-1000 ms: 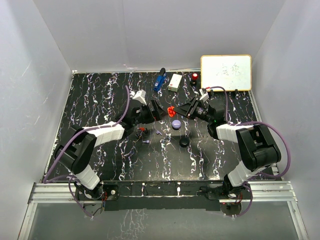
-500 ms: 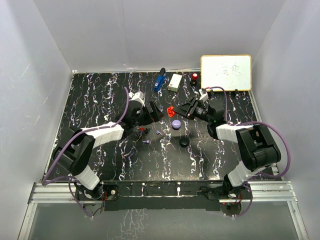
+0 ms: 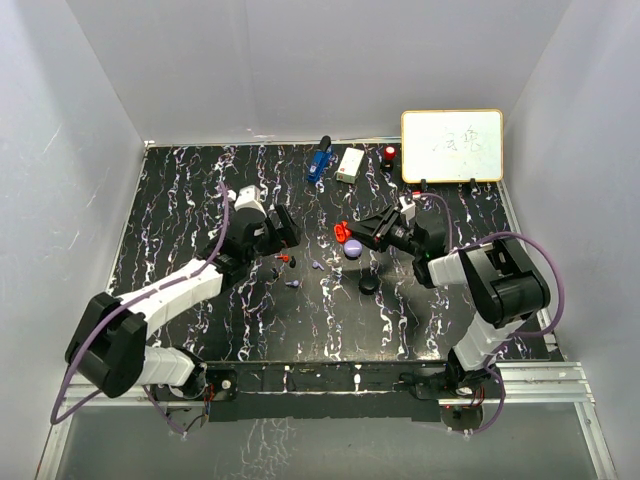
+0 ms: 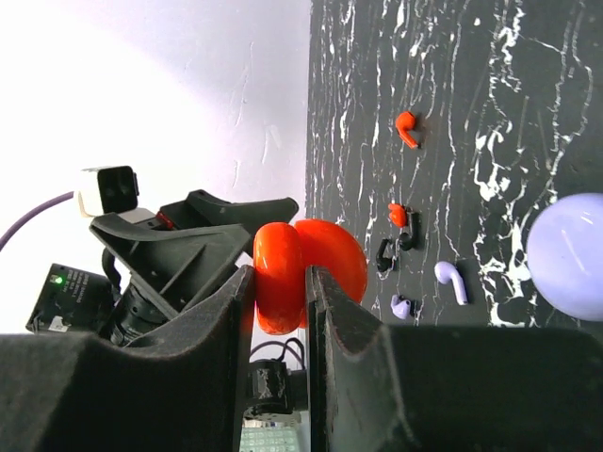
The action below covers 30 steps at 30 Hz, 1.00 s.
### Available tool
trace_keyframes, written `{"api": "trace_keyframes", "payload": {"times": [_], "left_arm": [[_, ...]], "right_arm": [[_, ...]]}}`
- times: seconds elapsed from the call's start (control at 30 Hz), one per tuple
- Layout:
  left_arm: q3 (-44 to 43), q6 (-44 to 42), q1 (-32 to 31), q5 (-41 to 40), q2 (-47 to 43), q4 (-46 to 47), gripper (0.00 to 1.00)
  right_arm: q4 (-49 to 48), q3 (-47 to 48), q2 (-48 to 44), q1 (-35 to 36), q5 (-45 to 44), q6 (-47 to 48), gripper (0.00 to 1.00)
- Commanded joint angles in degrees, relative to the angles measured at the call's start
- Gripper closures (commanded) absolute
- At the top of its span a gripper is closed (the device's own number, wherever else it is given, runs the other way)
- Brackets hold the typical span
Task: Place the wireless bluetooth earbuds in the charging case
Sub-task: Pick up the earbud from the center of the board.
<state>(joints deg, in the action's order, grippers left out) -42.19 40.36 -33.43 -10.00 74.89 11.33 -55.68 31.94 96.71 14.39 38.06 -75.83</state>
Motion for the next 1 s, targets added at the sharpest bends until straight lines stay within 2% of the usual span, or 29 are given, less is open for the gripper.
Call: {"api": "trace_keyframes", "payload": {"times": [0.0, 0.33, 0.7, 0.87, 0.97], "left_arm": [[0.85, -2.24, 0.34, -3.41, 1.94, -5.3, 0.03], [-5.72, -6.74, 0.32, -8.18, 11.27, -13.03, 0.19], [-13.59, -8.28, 0.38, -8.73, 18.13, -15.29, 0.4], [-17.38, -7.74, 0.31, -8.27, 22.66, -17.24, 0.45], [-18.6, -7.33, 0.4, -8.83, 23.96, -17.88, 0.44]], "right_arm": [[-9.03, -0.89, 0.83, 0.02, -0.31, -4.36, 1.0], [-10.37, -0.49, 2.08, 0.02, 0.67, -3.34, 1.0], [-12.37, 0.22, 4.71, 0.02, 1.66, -3.62, 1.0], [-12.42, 0.09, 4.77, 0.02, 1.75, -3.45, 1.0], [-12.67, 0.03, 4.73, 0.02, 1.88, -3.6, 1.0]]}}
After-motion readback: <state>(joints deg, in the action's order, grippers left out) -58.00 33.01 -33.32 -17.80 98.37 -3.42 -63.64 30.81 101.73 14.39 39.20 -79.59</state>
